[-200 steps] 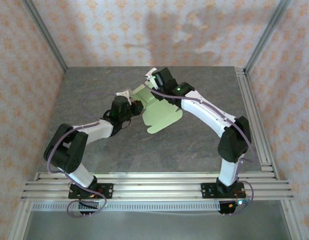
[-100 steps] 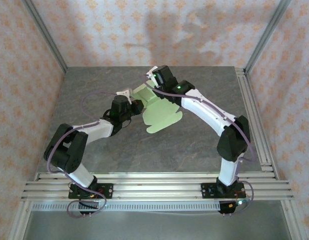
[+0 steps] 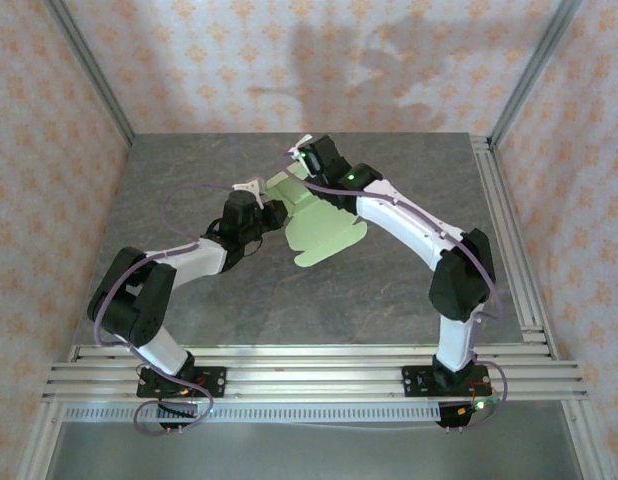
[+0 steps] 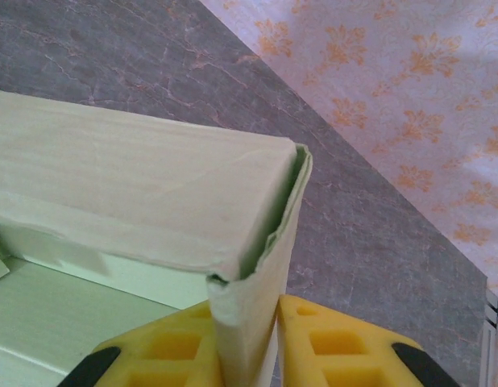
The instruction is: Fold the paper box
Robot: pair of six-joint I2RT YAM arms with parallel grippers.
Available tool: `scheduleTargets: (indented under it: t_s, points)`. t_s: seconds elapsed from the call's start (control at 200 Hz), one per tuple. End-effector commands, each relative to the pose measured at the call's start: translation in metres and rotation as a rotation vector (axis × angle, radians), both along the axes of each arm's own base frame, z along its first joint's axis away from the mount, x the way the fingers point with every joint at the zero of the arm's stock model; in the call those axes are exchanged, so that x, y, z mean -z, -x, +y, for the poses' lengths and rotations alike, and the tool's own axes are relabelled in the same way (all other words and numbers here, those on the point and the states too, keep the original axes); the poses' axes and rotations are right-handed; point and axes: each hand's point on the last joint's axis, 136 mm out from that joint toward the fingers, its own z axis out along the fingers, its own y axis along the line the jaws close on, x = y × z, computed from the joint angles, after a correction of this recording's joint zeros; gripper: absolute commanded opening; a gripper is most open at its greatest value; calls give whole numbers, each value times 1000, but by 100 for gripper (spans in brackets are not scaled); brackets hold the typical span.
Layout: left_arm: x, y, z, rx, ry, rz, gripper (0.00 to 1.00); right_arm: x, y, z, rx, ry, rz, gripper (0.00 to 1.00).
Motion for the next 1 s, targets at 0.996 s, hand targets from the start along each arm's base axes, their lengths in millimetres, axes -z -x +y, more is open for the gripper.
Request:
scheduleTargets:
  t_s: [0.996]
  points:
    - [-38,-4,-11,42,45,-105,0,6,-17,4,108,173,-203,14]
